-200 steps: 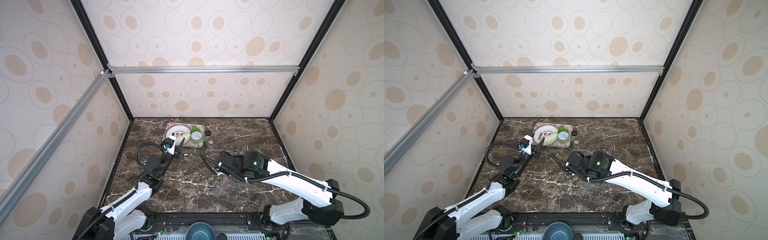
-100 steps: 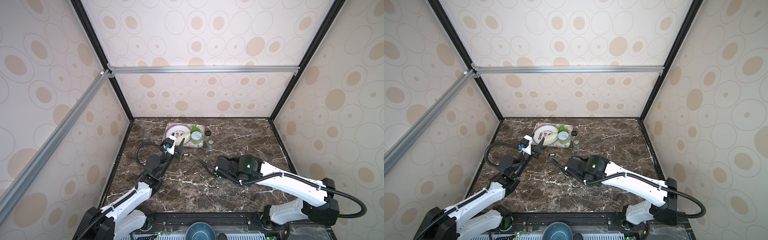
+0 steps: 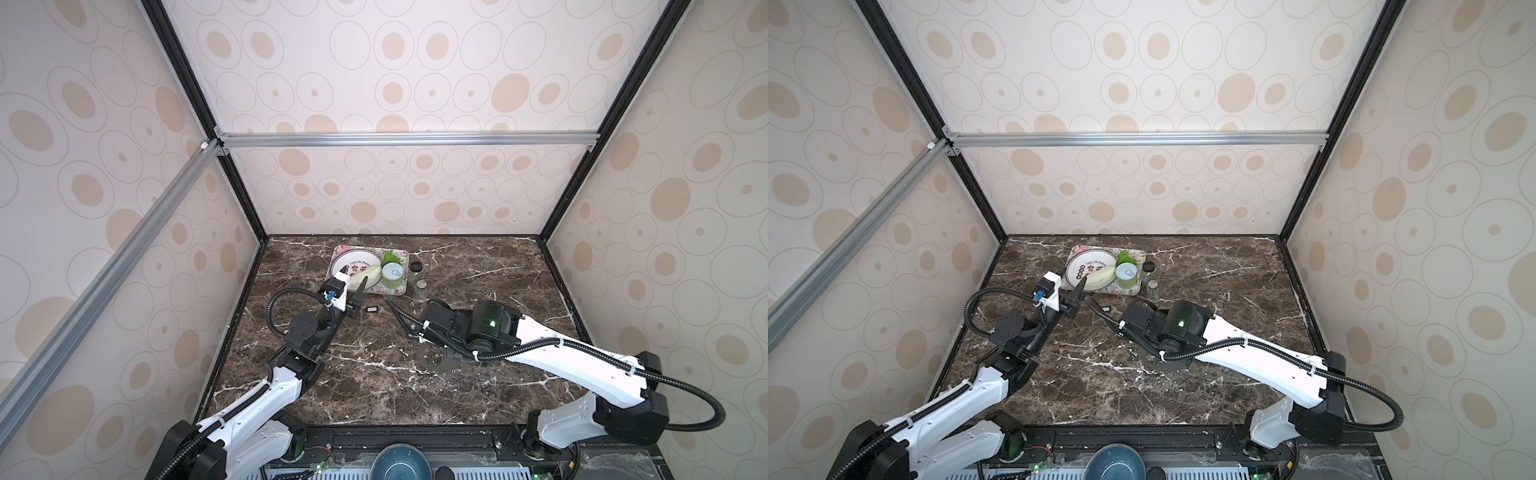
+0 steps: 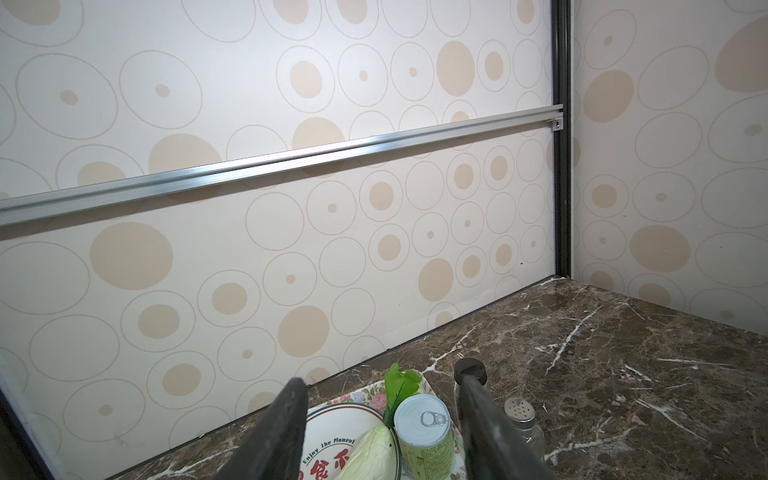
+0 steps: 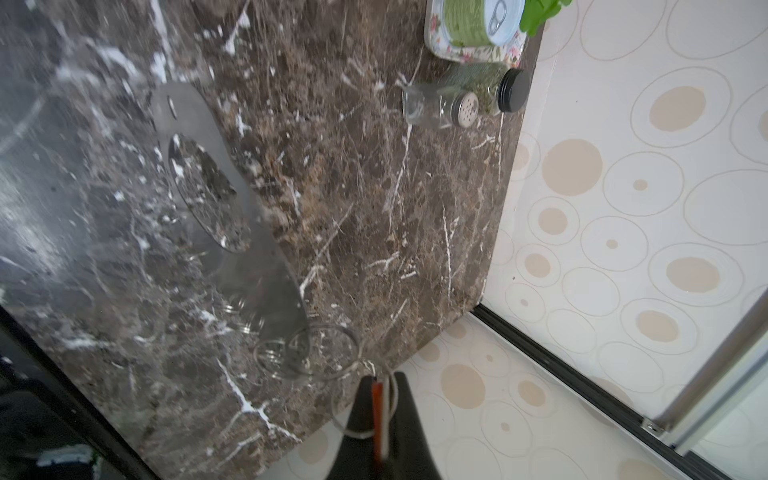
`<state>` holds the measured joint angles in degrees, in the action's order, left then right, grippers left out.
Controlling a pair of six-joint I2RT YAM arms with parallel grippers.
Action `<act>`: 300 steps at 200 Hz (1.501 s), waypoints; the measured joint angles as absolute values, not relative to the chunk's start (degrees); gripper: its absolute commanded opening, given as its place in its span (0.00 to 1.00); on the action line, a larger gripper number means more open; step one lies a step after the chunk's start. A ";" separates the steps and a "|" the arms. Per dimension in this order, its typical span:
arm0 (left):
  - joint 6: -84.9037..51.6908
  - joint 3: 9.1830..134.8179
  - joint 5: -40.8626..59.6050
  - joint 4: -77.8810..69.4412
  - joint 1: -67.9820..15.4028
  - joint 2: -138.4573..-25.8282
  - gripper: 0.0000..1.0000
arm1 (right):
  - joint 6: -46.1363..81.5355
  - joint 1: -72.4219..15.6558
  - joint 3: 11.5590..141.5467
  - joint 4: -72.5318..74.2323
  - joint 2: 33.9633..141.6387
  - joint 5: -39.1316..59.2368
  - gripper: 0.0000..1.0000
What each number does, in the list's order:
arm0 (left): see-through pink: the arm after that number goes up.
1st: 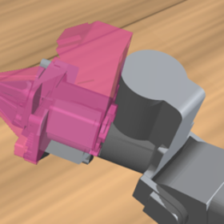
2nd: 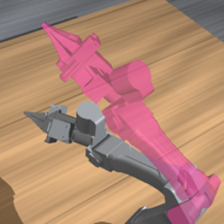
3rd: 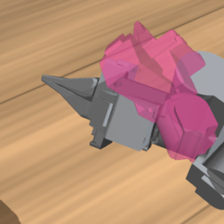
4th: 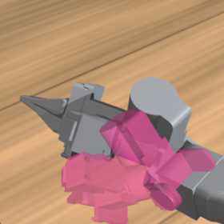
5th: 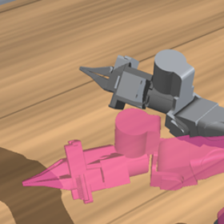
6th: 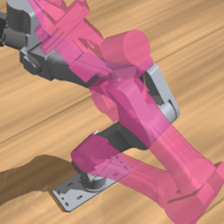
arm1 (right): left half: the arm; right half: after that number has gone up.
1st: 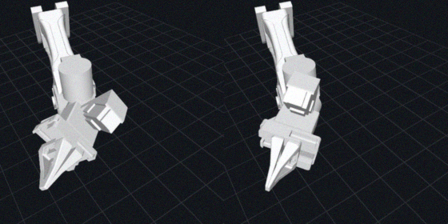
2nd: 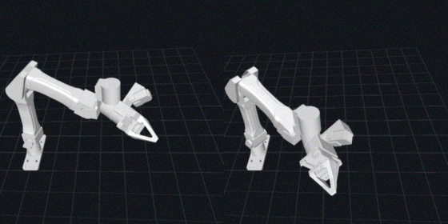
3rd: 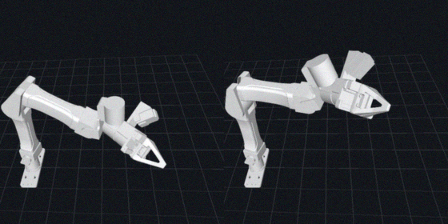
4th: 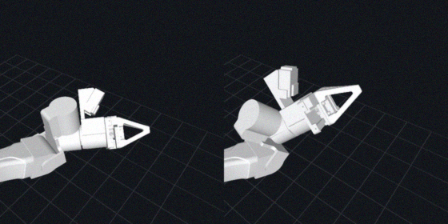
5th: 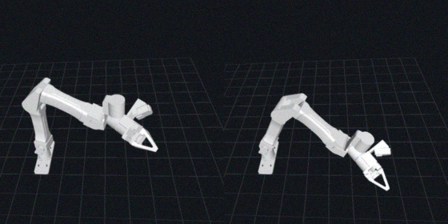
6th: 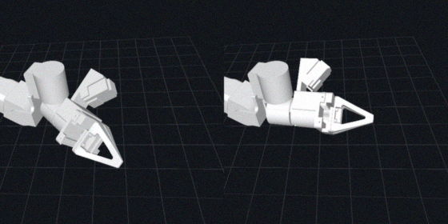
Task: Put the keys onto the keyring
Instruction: 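Lower the steel plate by its ring onto the table with the right gripper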
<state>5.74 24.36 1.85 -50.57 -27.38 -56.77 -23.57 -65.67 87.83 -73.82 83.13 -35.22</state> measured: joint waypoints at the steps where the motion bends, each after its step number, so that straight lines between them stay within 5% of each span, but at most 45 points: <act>1: 5.76 24.34 1.85 -50.57 -27.38 -56.75 0.58 | -23.42 -65.67 87.92 -73.73 83.20 -35.05 0.00; 140: 5.32 23.38 2.07 -50.61 -26.81 -54.54 0.58 | -1.23 -65.67 81.80 -43.40 91.05 -19.38 0.00; 300: 4.84 22.85 2.68 -51.22 -26.61 -54.24 0.59 | 14.17 -61.65 51.53 -26.83 87.09 -25.26 0.00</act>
<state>4.84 22.85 2.68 -51.22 -26.61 -54.24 14.17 -61.65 51.53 -26.83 87.09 -25.26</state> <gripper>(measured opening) 0.589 0.059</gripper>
